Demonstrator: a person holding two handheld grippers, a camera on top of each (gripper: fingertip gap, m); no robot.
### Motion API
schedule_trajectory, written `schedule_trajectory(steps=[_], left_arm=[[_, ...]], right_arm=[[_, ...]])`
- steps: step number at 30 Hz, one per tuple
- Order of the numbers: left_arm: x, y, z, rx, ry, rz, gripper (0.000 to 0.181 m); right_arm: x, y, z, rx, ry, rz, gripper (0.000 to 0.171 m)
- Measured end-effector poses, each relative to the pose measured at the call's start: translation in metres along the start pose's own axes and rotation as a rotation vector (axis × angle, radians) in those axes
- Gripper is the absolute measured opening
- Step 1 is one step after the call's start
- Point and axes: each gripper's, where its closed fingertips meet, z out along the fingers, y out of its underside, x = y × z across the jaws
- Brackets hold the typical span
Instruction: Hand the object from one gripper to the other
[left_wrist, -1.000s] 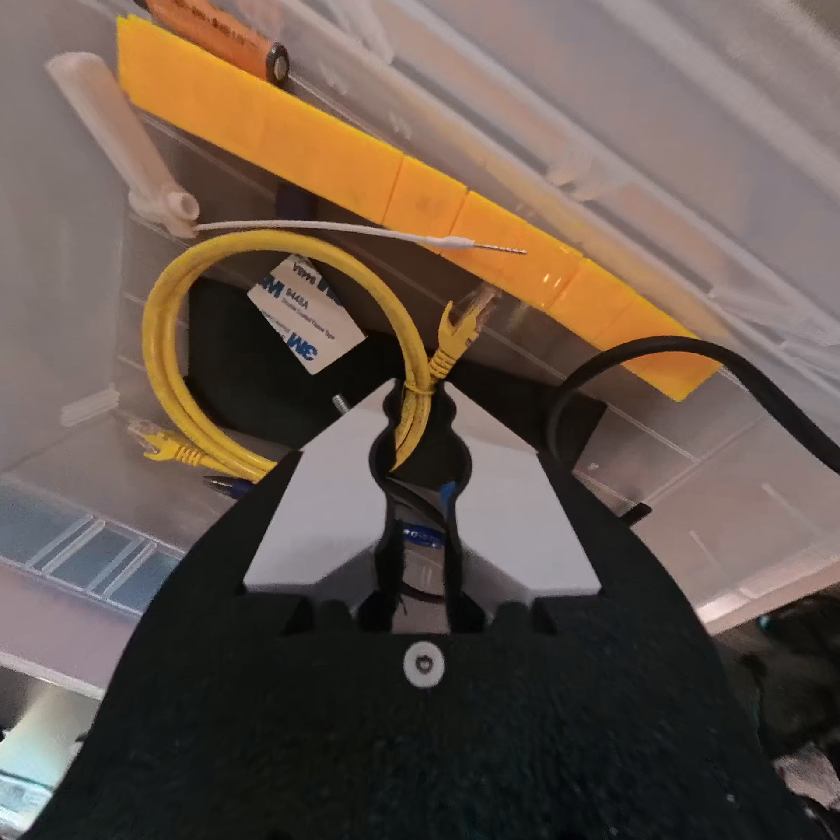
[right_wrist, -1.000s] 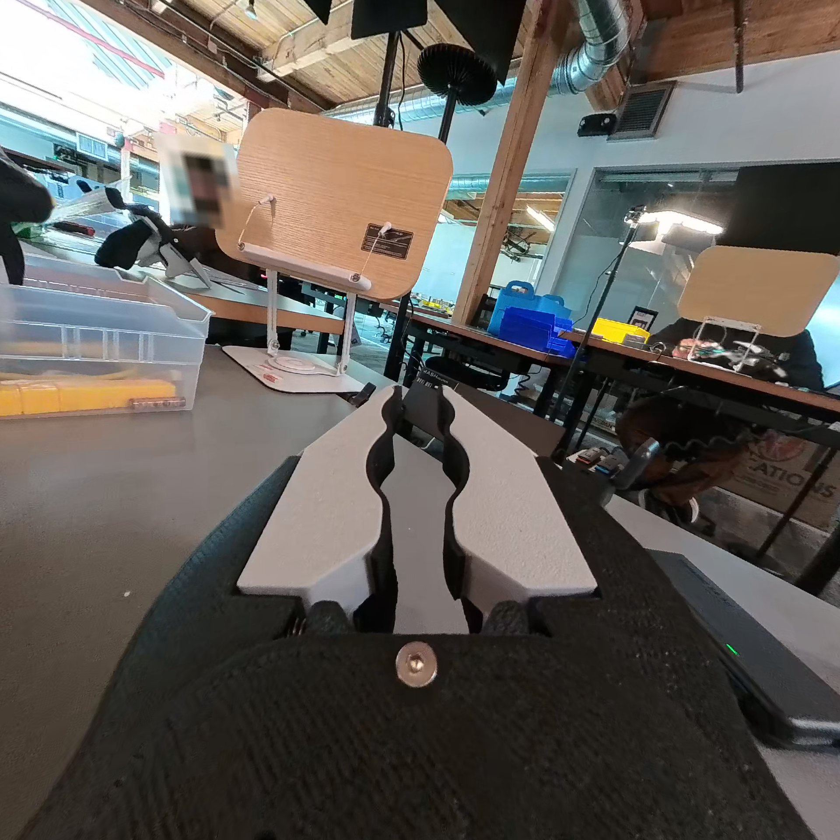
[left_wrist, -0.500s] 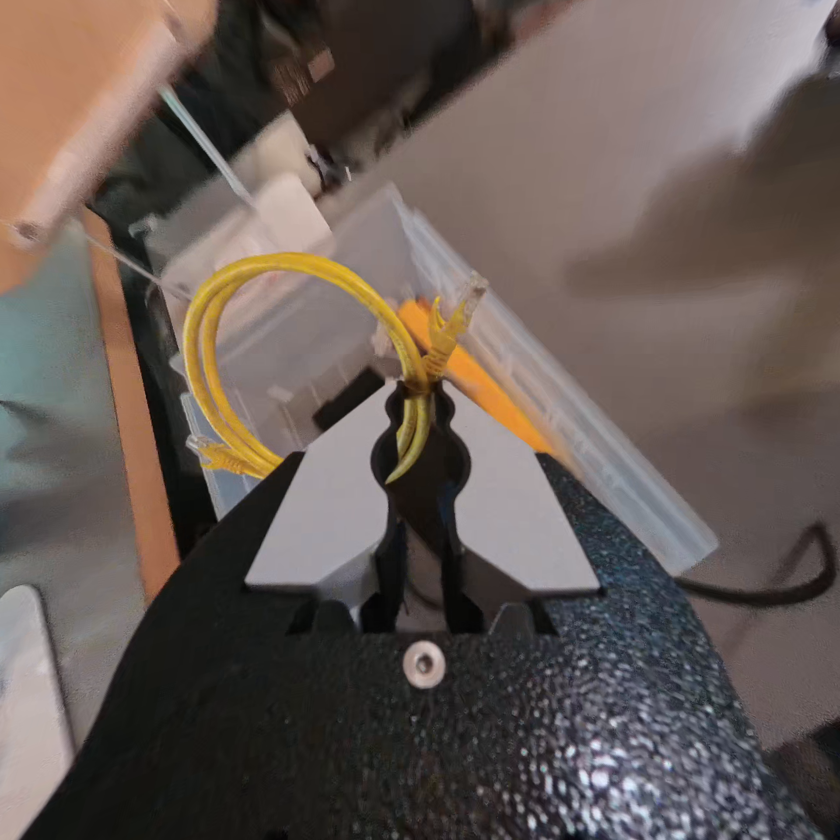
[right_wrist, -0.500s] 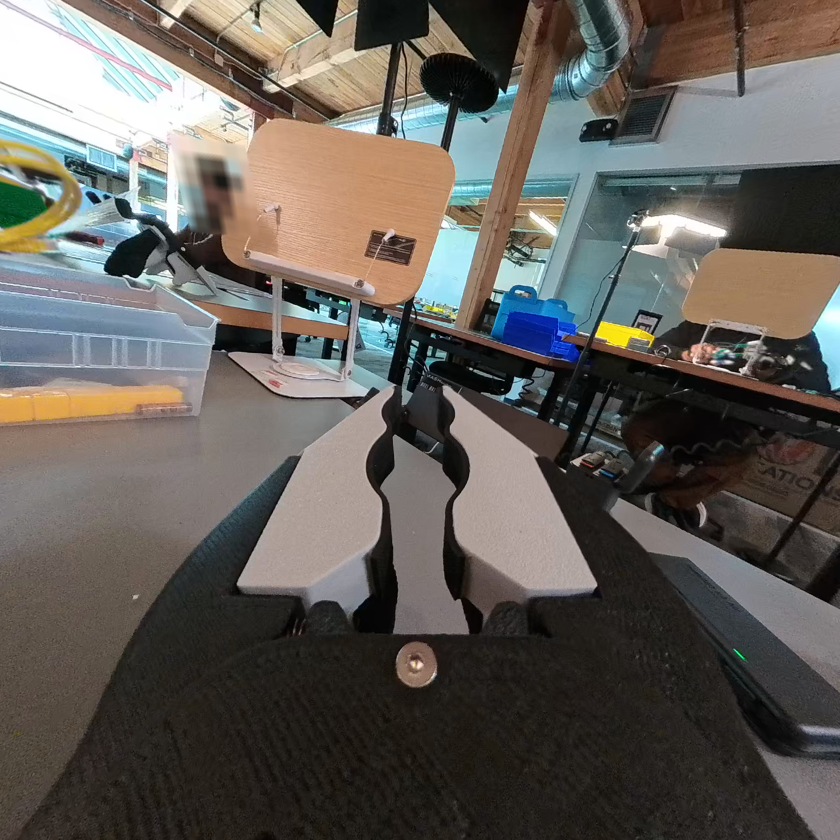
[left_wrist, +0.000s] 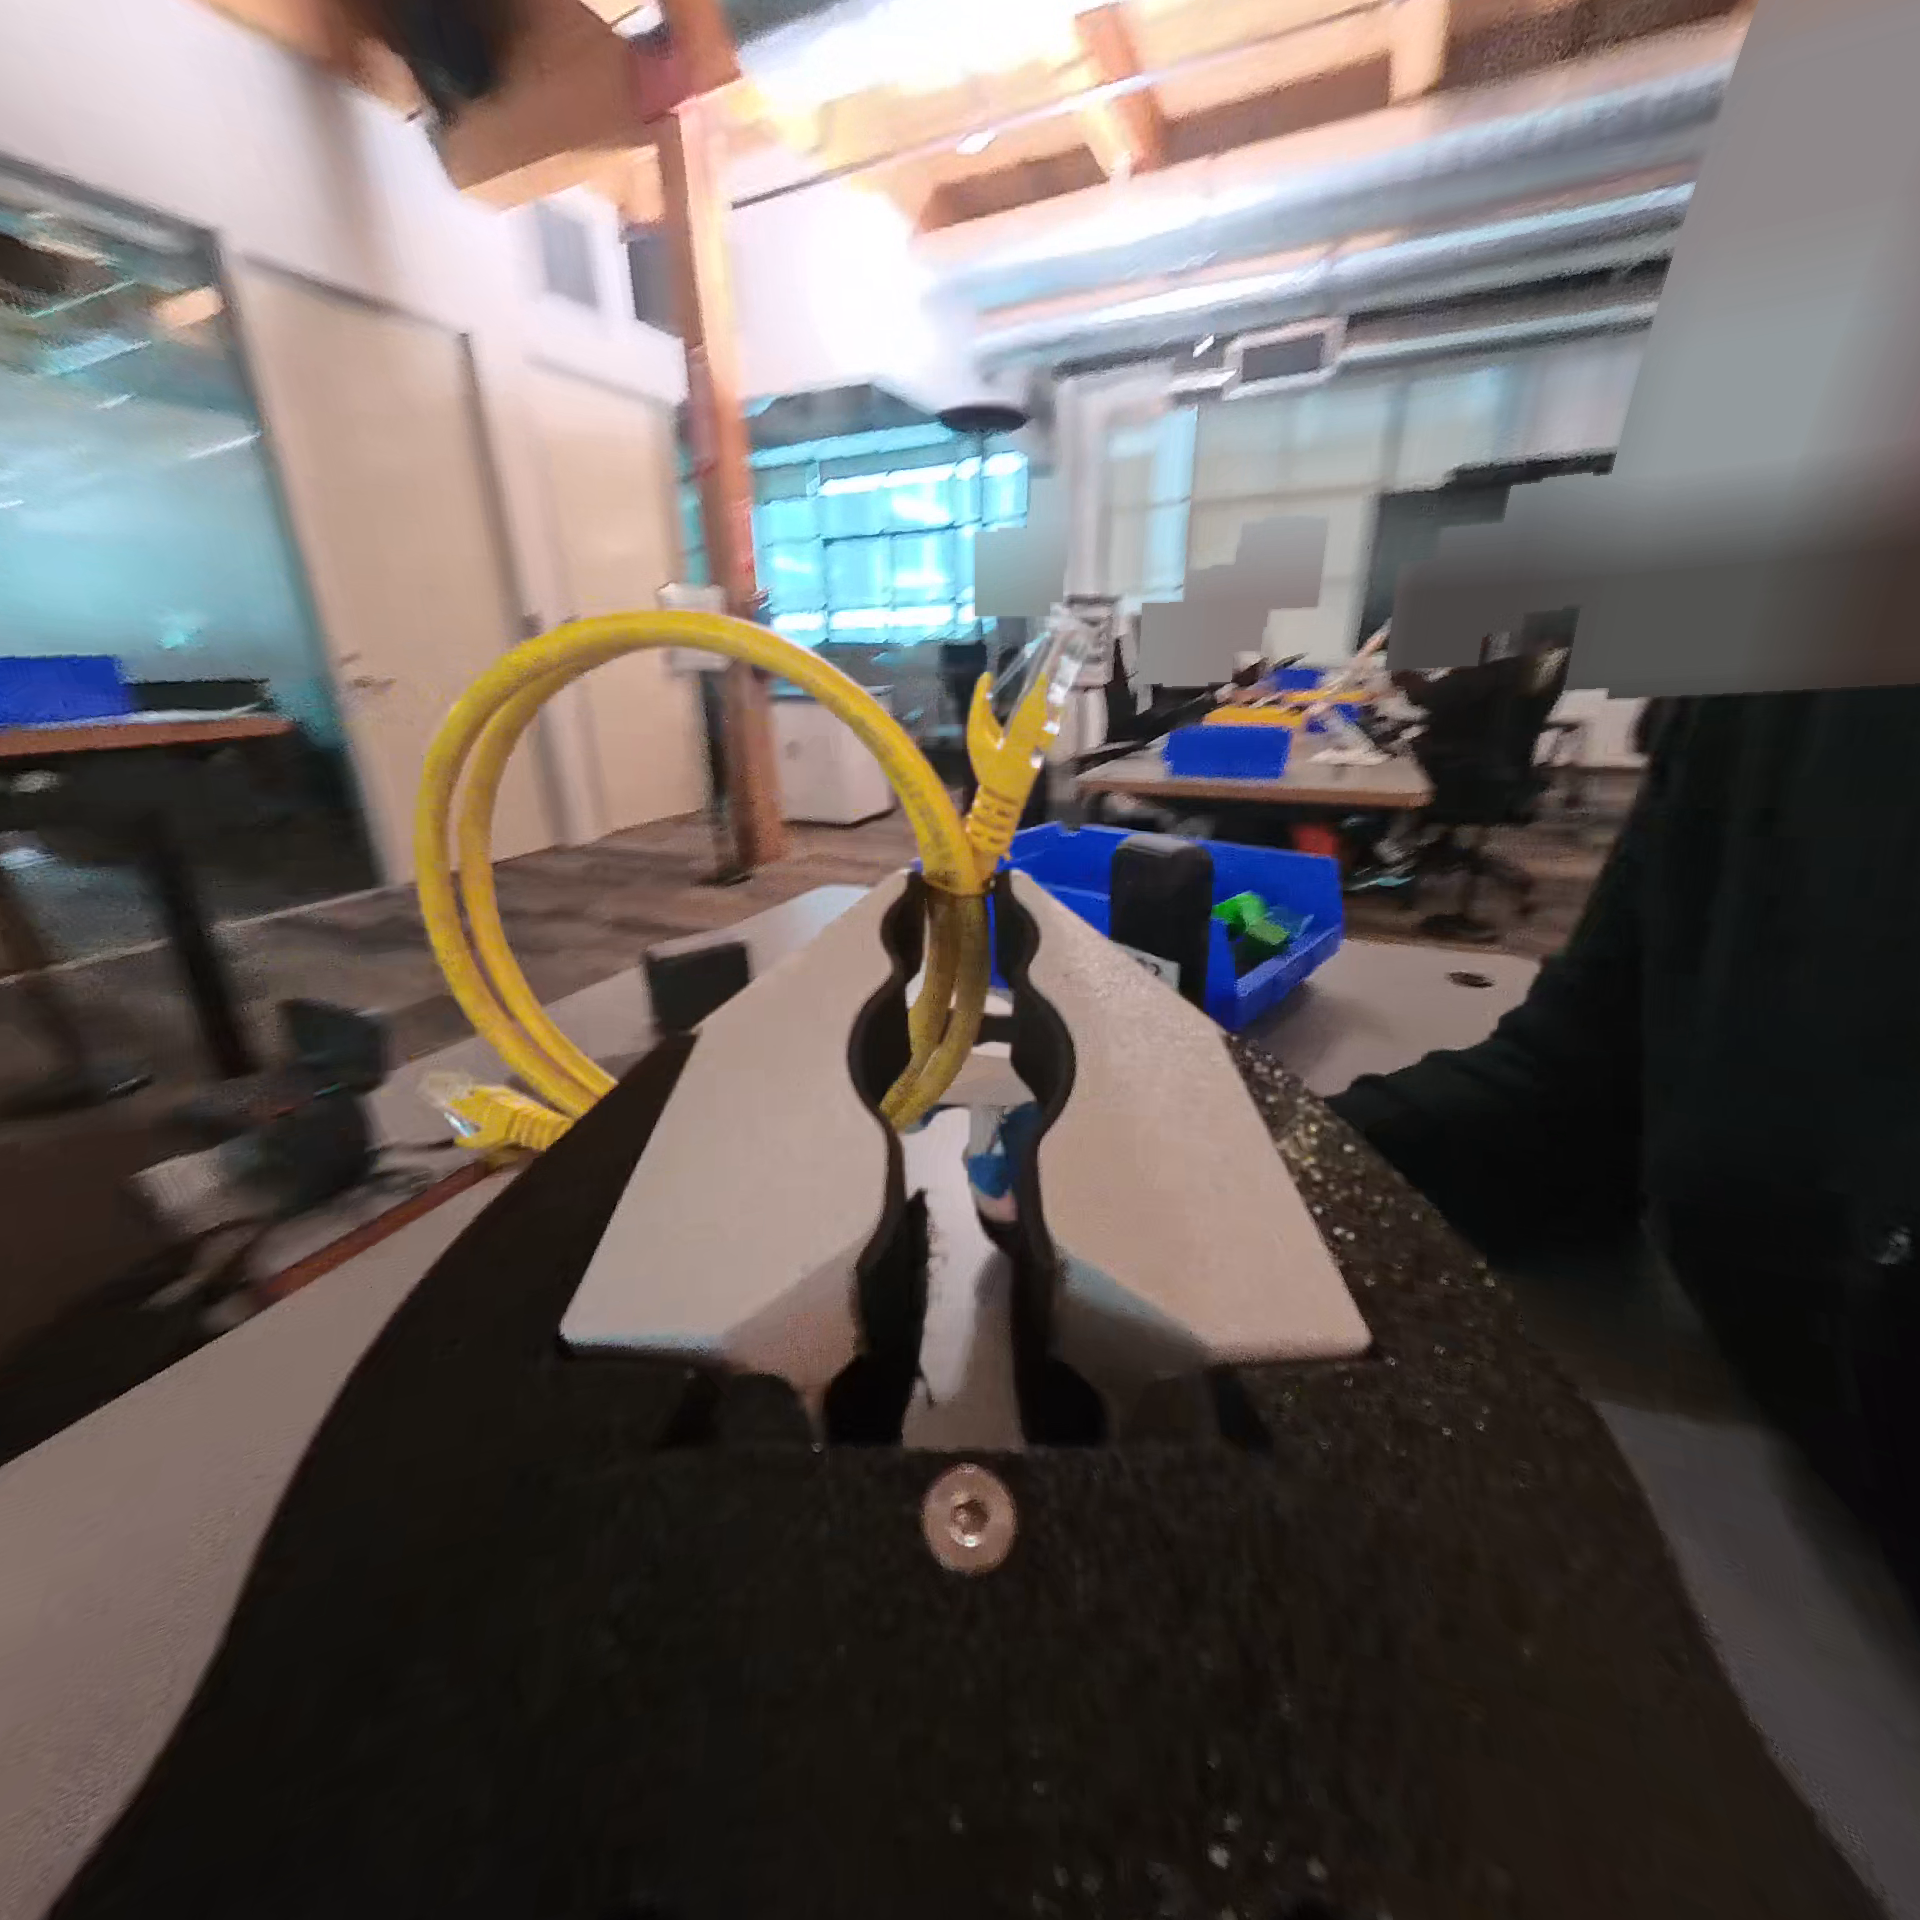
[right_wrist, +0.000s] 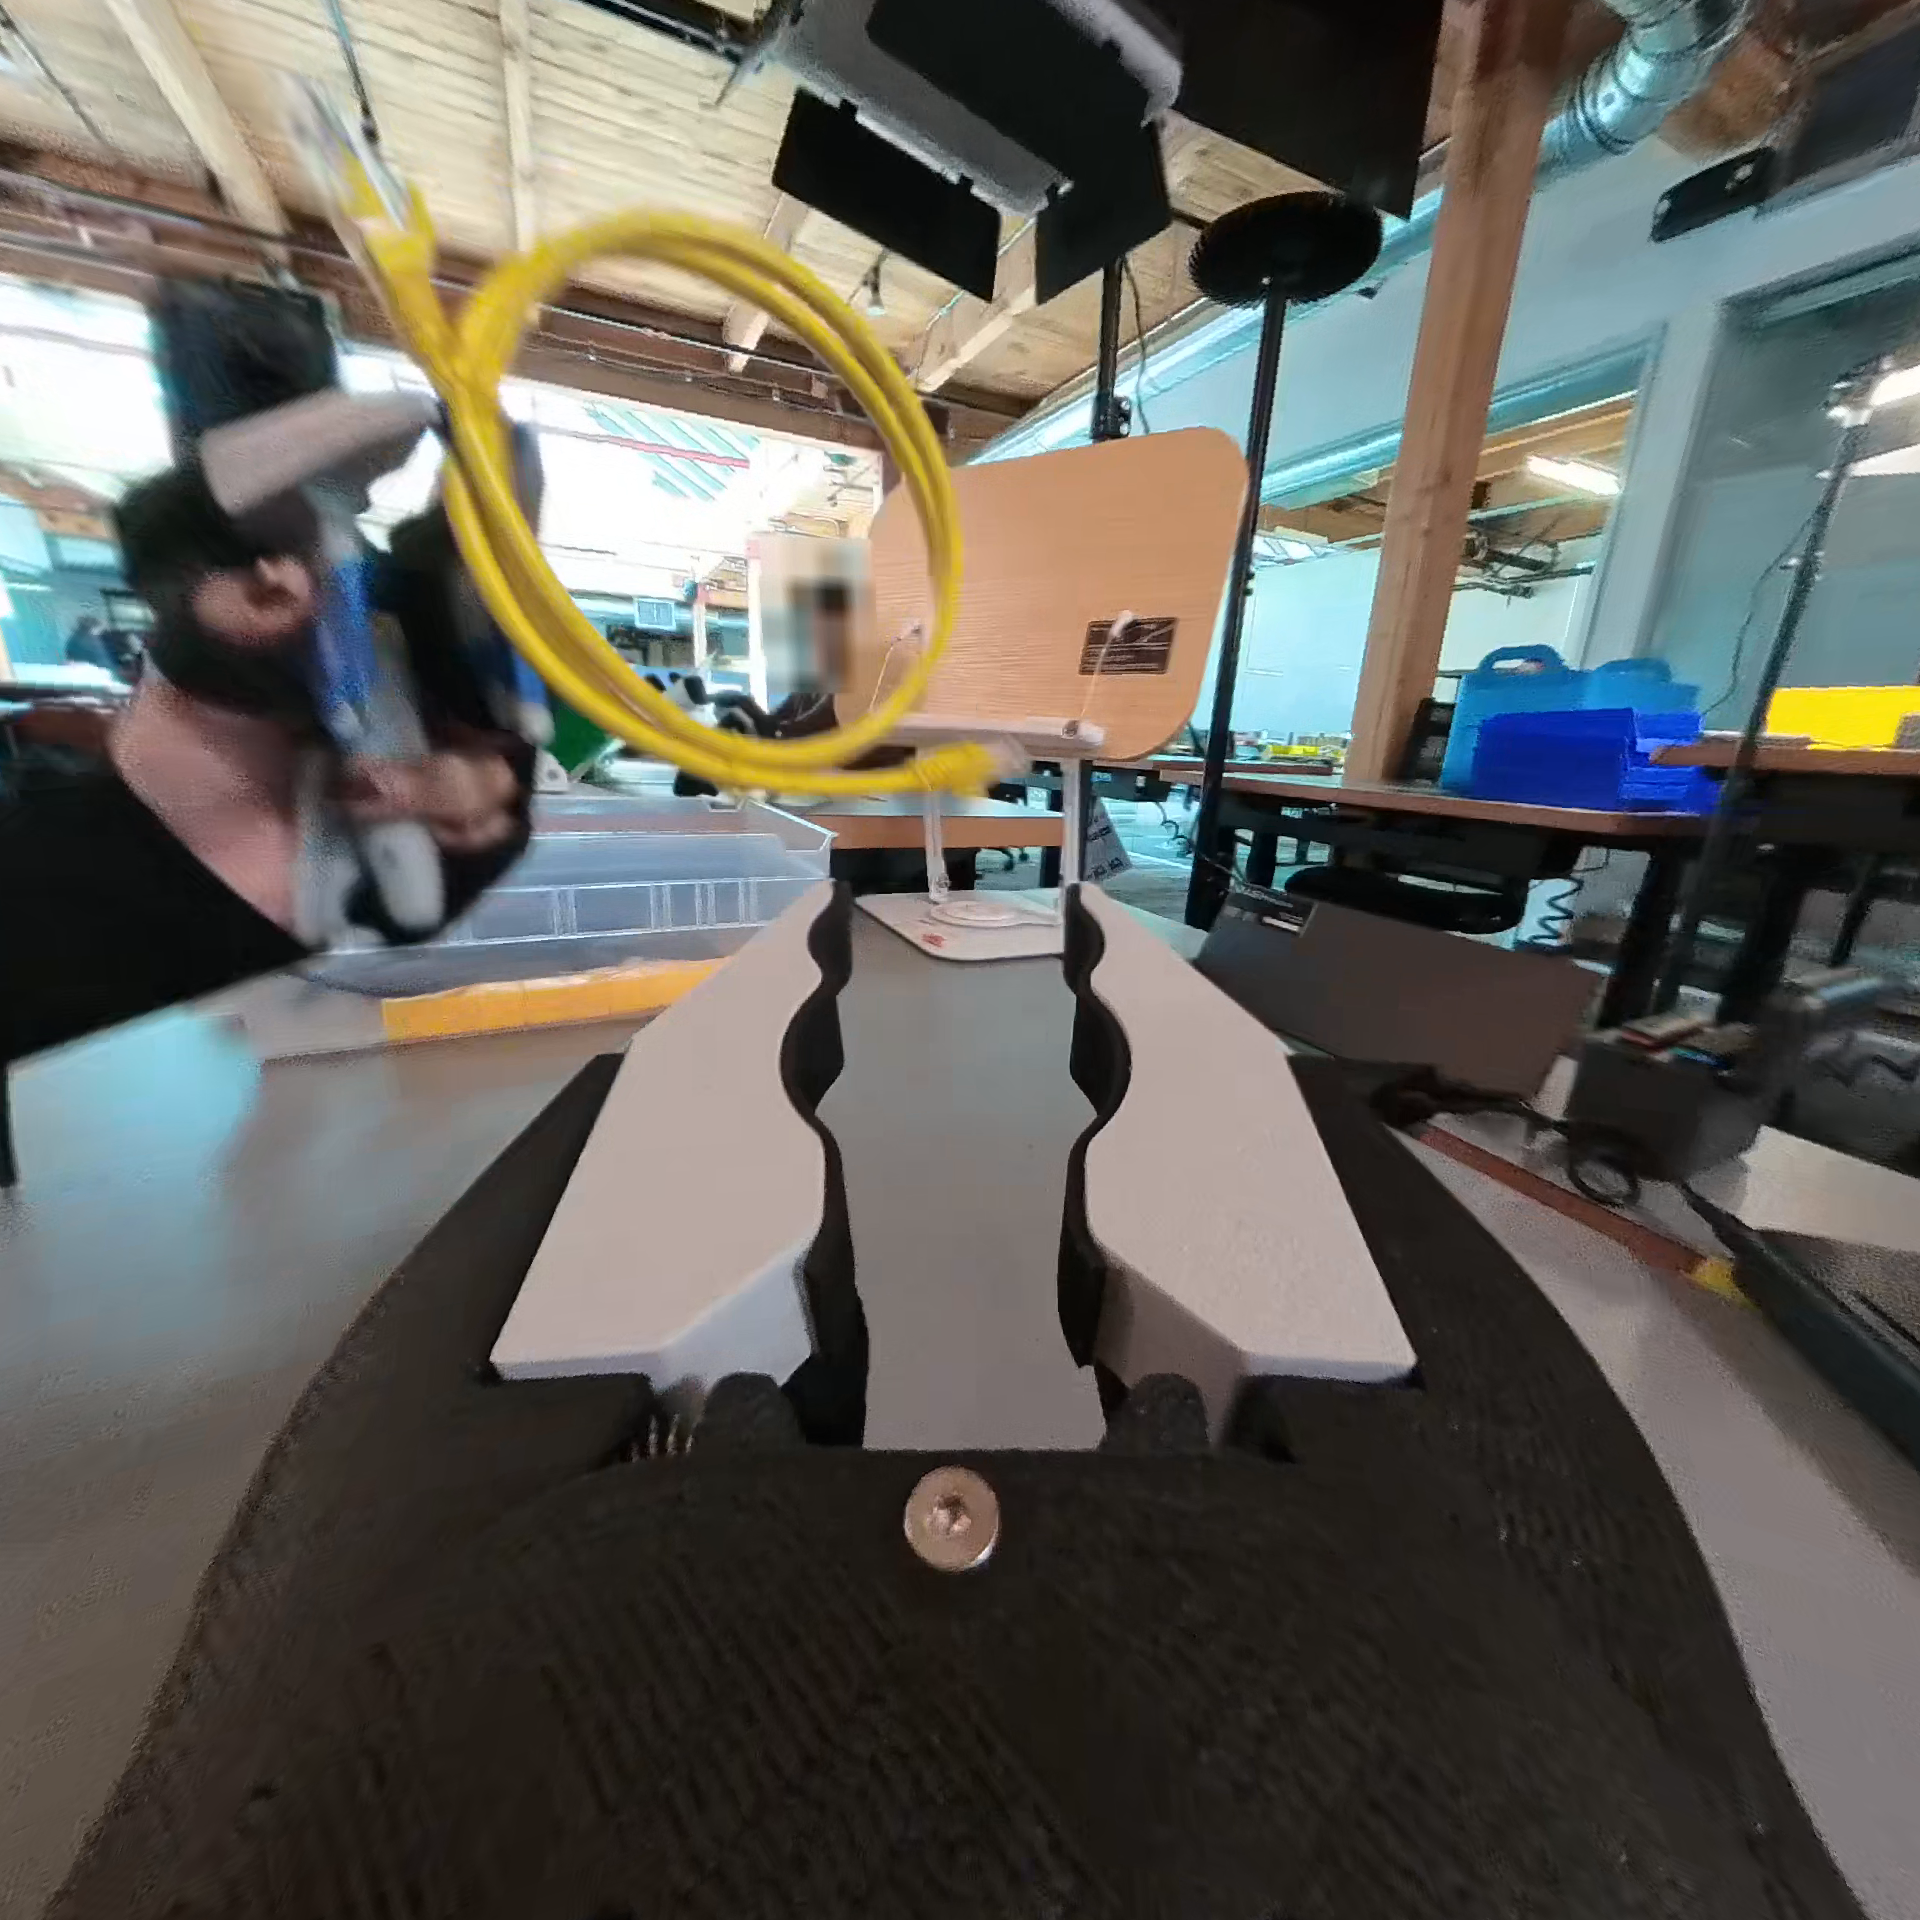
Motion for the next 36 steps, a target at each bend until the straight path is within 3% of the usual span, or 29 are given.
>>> schedule_trajectory(steps=[4, 8, 12, 17, 19, 20, 25, 29, 36], left_arm=[[-0.004, 0.052, 0.048, 0.095, 0.126, -0.112, 0.011], [-0.015, 0.082, 0.074, 0.145, 0.147, -0.162, 0.01], [-0.005, 0.095, 0.082, 0.087, 0.117, 0.022, 0.01], [0.017, 0.096, 0.084, 0.067, 0.206, 0.066, 0.01], [0.024, 0.099, 0.085, 0.05, 0.25, 0.056, 0.01], [0.027, 0.099, 0.085, 0.045, 0.263, 0.055, 0.01], [0.024, 0.104, 0.088, -0.015, 0.202, 0.095, 0.016], [0.002, 0.119, 0.09, -0.094, 0.048, 0.137, 0.072], [-0.02, 0.14, 0.085, -0.206, -0.059, 0.173, 0.104]], right_arm=[[0.033, -0.002, -0.025, -0.033, 0.075, 0.036, 0.04], [0.061, 0.015, -0.029, -0.136, 0.061, 0.289, 0.045], [0.056, 0.039, -0.021, -0.289, -0.081, 0.581, 0.046], [0.02, 0.043, -0.015, -0.346, -0.344, 0.914, 0.048], [0.014, 0.04, -0.014, -0.339, -0.39, 0.96, 0.035], [0.015, 0.044, -0.013, -0.358, -0.371, 0.96, 0.02], [0.027, 0.04, -0.013, -0.309, -0.323, 0.893, 0.015], [0.051, 0.018, -0.015, -0.167, -0.192, 0.691, 0.012], [0.094, -0.016, -0.034, -0.007, 0.14, 0.312, 0.01]])
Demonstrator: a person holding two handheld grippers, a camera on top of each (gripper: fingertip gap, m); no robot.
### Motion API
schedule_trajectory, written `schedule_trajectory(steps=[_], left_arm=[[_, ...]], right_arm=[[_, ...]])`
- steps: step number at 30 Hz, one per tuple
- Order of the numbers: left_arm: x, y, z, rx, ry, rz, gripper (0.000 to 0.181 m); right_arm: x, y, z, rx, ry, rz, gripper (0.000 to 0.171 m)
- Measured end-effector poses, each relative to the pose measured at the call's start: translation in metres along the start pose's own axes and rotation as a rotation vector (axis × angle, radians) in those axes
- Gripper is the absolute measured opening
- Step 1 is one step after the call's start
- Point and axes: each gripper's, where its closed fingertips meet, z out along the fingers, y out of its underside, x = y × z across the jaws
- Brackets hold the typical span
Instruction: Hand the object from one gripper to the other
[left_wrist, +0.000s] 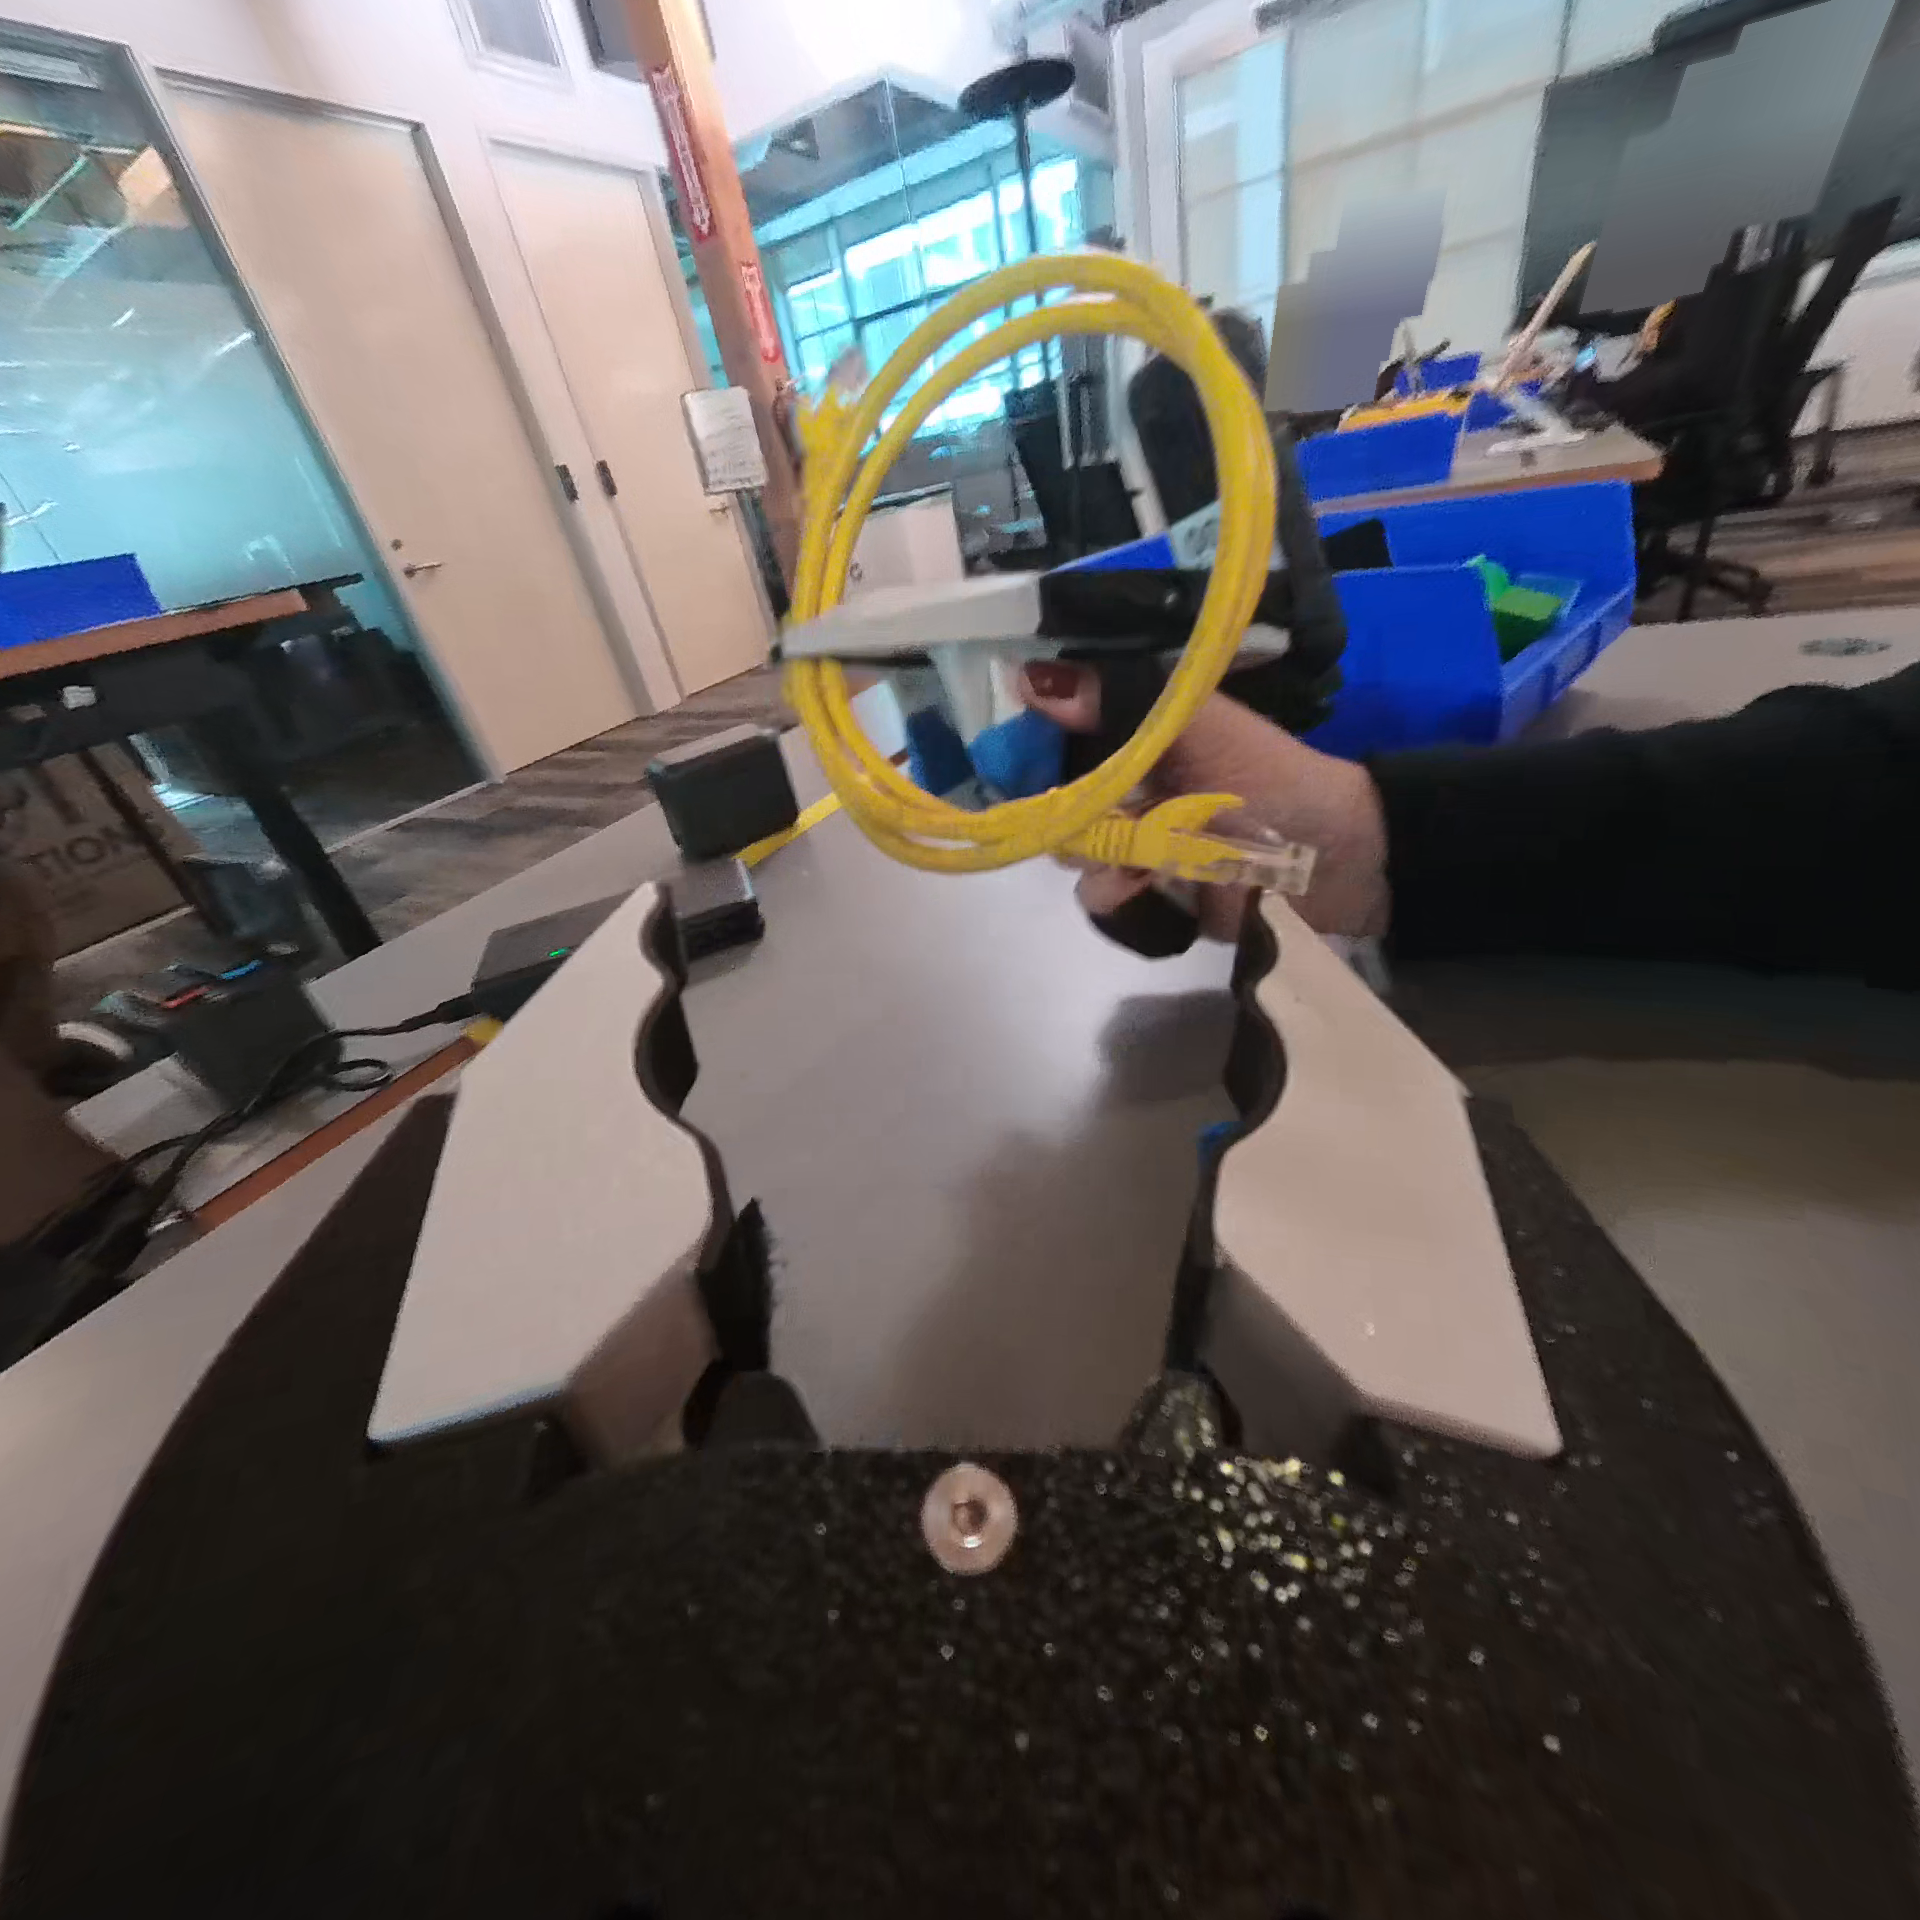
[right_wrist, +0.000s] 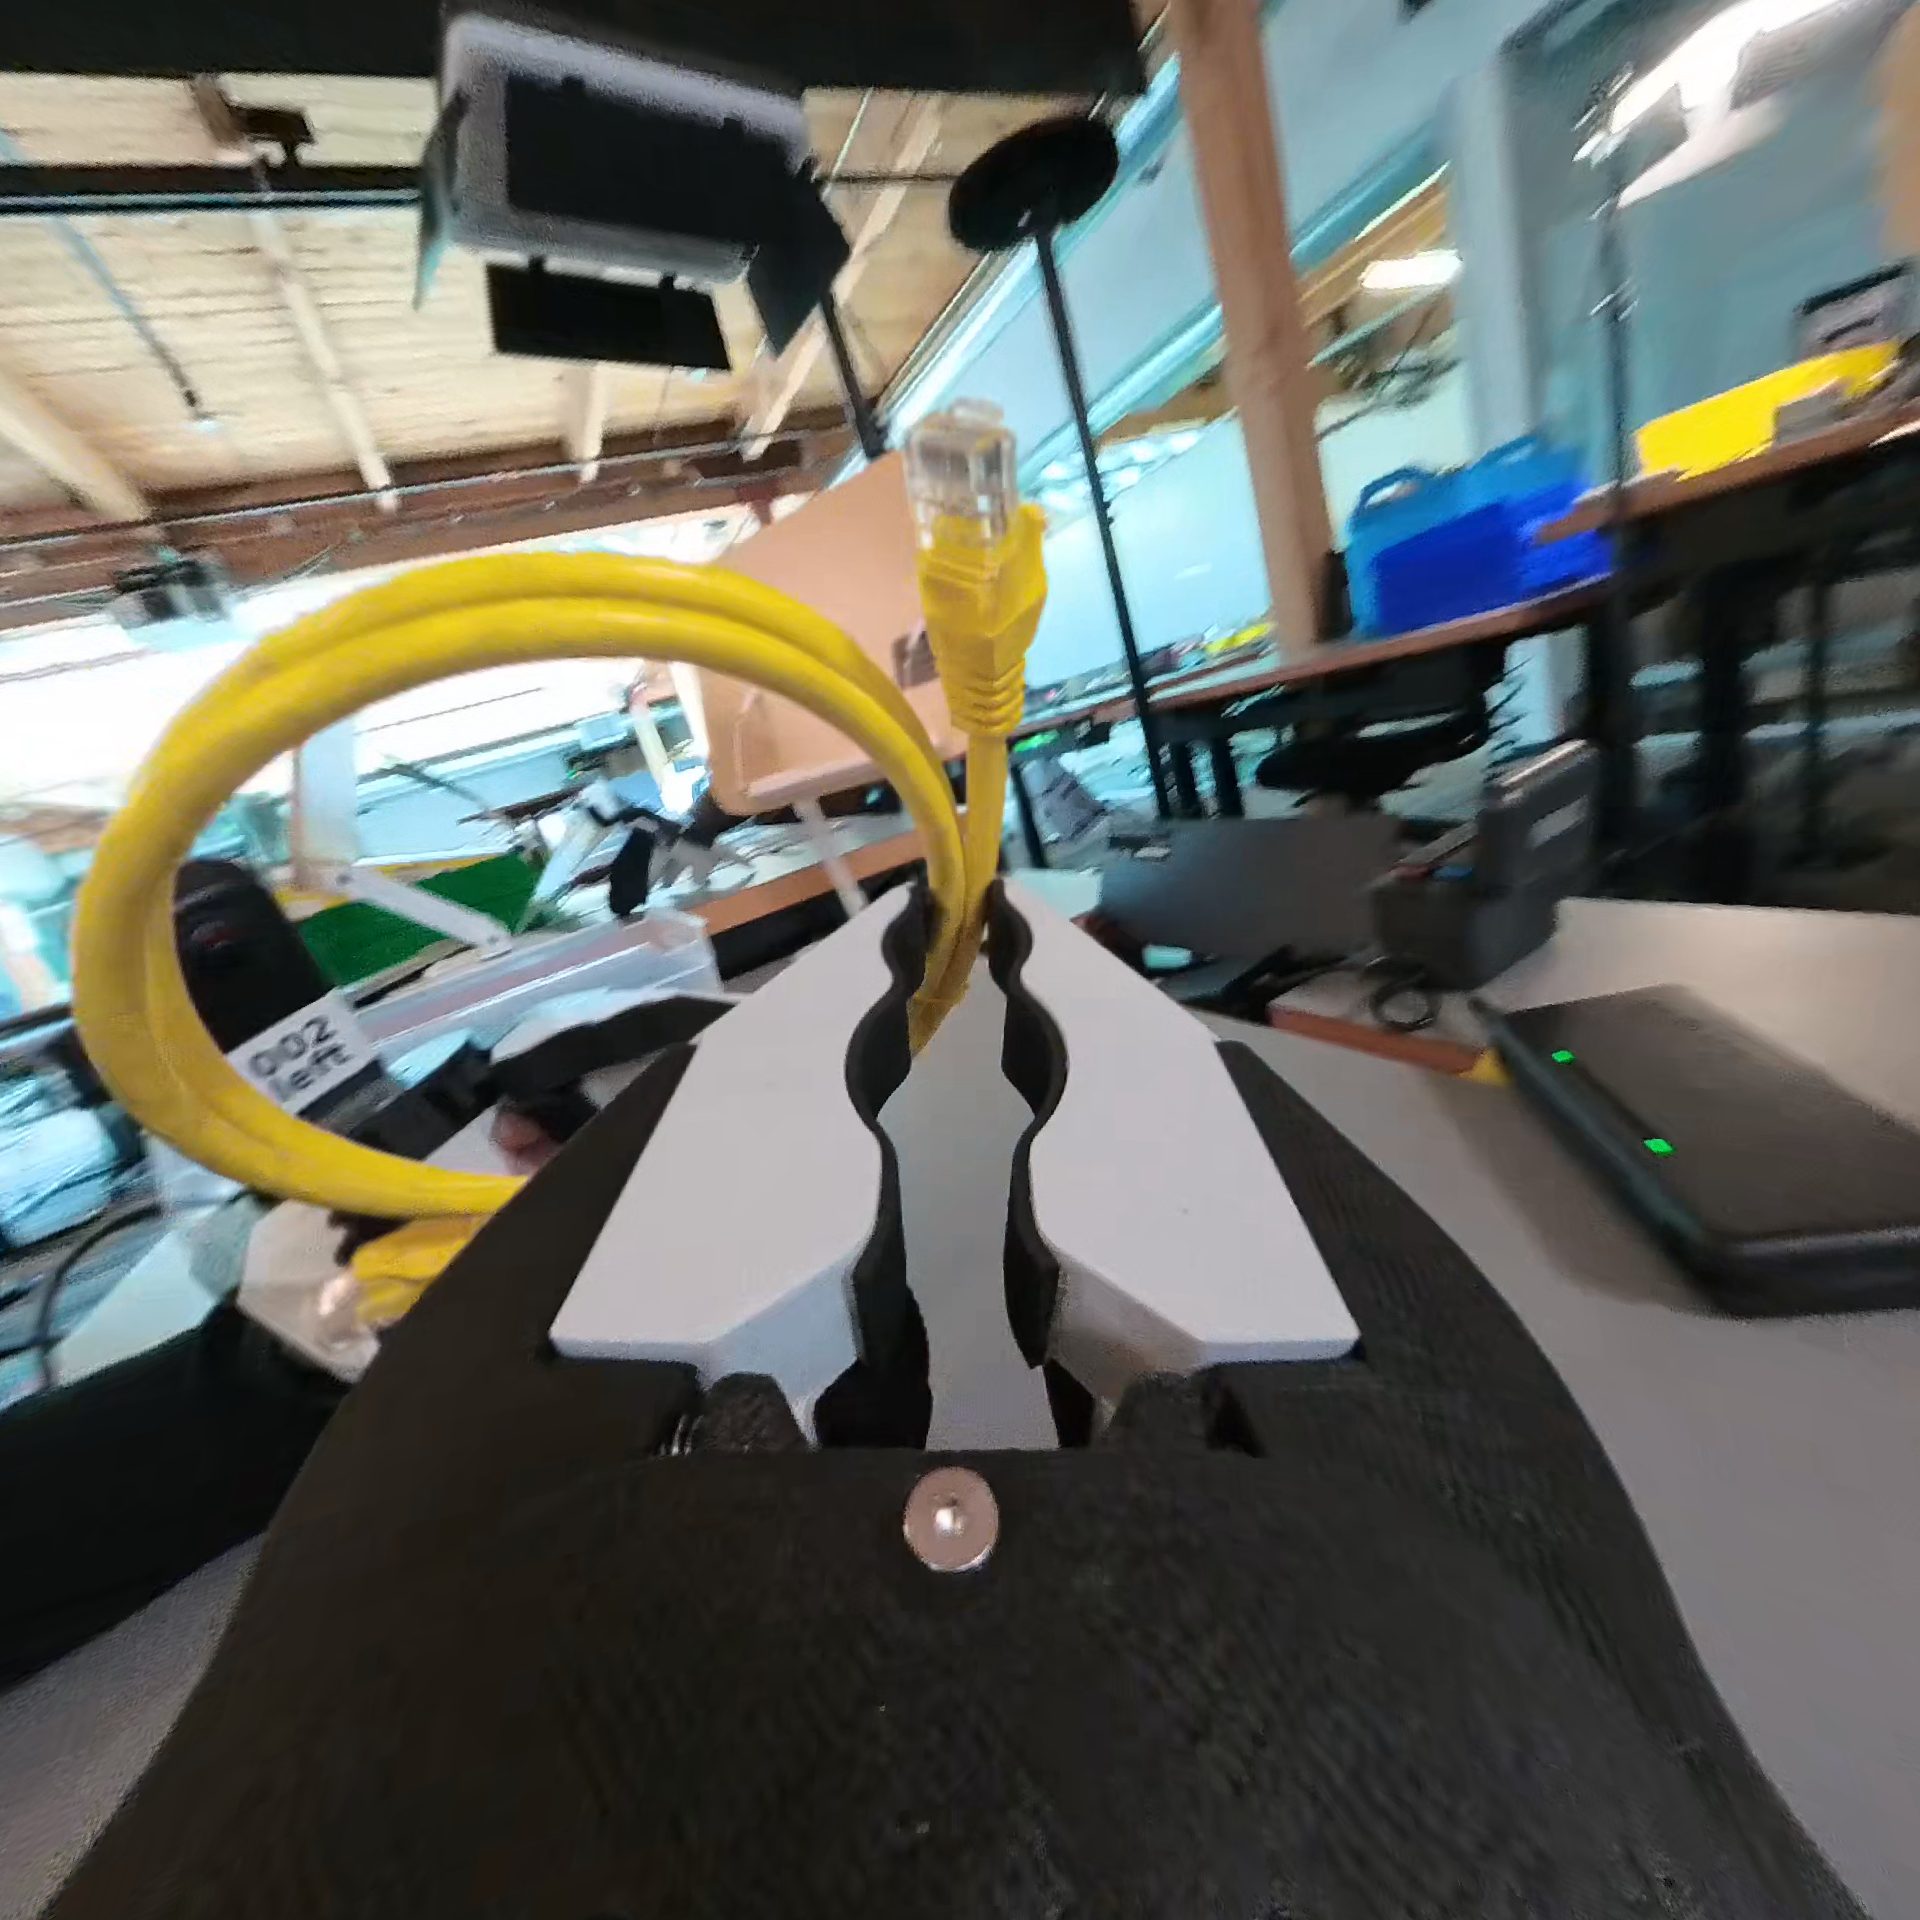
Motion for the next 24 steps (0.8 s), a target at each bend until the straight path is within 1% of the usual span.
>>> schedule_trajectory(steps=[3, 5, 6, 9, 11, 14, 16, 18, 19, 20, 22, 23, 24], left_arm=[[-0.004, 0.004, -0.001, -0.033, -0.039, 0.047, 0.107], [-0.004, -0.004, 0.0, -0.016, -0.078, 0.103, 0.105], [-0.003, -0.009, 0.002, -0.012, -0.11, 0.15, 0.1], [0.001, -0.009, 0.009, -0.083, -0.203, 0.306, 0.07], [0.003, -0.005, 0.013, -0.129, -0.248, 0.39, 0.044], [0.003, -0.003, 0.016, -0.163, -0.293, 0.43, 0.018], [0.002, -0.004, 0.015, -0.167, -0.308, 0.425, 0.008], [-0.003, -0.007, 0.011, -0.151, -0.34, 0.404, 0.004], [-0.008, -0.01, 0.009, -0.145, -0.365, 0.387, 0.0], [-0.011, -0.015, 0.006, -0.123, -0.376, 0.376, 0.0], [-0.015, -0.03, -0.002, -0.051, -0.412, 0.342, 0.0], [-0.018, -0.037, -0.007, -0.013, -0.434, 0.331, 0.0], [-0.019, -0.043, -0.011, 0.021, -0.448, 0.329, 0.0]], right_arm=[[0.016, -0.015, -0.011, 0.071, 0.148, -0.095, 0.009], [0.023, -0.022, -0.017, 0.075, 0.269, -0.244, 0.009], [0.023, -0.024, -0.018, 0.073, 0.317, -0.324, 0.009], [0.01, -0.022, -0.012, 0.037, 0.389, -0.57, 0.009], [-0.002, -0.016, -0.005, 0.007, 0.4, -0.739, 0.009], [-0.019, -0.007, 0.002, -0.017, 0.398, -0.952, 0.009], [-0.025, -0.006, 0.004, -0.009, 0.406, -1.033, 0.01], [-0.026, -0.008, 0.003, 0.015, 0.403, -1.035, 0.01], [-0.027, -0.009, 0.002, 0.039, 0.381, -0.988, 0.01], [-0.029, -0.008, 0.003, 0.051, 0.337, -0.899, 0.015], [-0.029, -0.004, 0.006, 0.042, 0.229, -0.633, 0.047], [-0.023, -0.001, 0.007, 0.028, 0.205, -0.489, 0.058], [-0.015, 0.003, 0.009, 0.011, 0.193, -0.359, 0.062]])
